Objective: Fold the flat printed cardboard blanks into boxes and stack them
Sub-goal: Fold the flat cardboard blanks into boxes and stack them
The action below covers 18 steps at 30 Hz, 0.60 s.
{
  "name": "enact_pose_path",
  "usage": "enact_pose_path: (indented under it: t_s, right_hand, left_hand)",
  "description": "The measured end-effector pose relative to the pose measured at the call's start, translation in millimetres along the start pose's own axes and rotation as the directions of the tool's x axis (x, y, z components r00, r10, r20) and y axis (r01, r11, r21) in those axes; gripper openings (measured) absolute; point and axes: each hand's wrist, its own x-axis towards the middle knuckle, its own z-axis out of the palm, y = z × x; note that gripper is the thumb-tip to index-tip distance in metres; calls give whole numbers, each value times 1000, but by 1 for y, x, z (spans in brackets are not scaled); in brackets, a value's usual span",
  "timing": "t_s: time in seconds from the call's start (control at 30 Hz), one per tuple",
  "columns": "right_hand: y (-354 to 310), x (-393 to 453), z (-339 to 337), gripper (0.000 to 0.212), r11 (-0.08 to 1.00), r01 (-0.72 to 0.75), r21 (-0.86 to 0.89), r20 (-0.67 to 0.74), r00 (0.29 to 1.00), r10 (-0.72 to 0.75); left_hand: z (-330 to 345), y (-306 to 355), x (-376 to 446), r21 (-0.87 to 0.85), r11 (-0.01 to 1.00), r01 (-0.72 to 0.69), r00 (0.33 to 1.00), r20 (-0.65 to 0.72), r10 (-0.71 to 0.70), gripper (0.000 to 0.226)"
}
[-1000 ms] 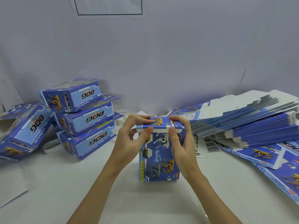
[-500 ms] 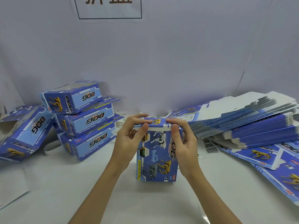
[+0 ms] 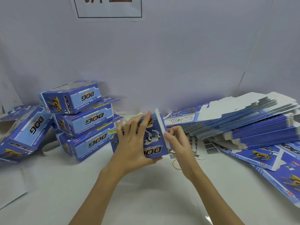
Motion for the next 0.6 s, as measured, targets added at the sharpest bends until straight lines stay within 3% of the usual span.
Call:
enact_pose_path:
  t_s: [0.1,0.33,0.5,0.6]
  right_hand:
    - [-6,1,-1,42,999,49,-17,-36,998,-50]
    - [-3,1,0,42,991,117,-57,-46,992,-120]
    - [0,0,-1,42,998,41,-47,0,999,-41]
    - [-4,4,-3,42,995,-30,93,-65,997,37]
  left_hand:
    - [-1,-4,-1,33,993,-118,990,86,114,131]
    - [11,22,-3,215,972,-95,993,89,77,130]
    - [17,36,-4,236,968,-83,996,31,78,118]
    - [10,28,-2,170,983,-64,998,23,61,118]
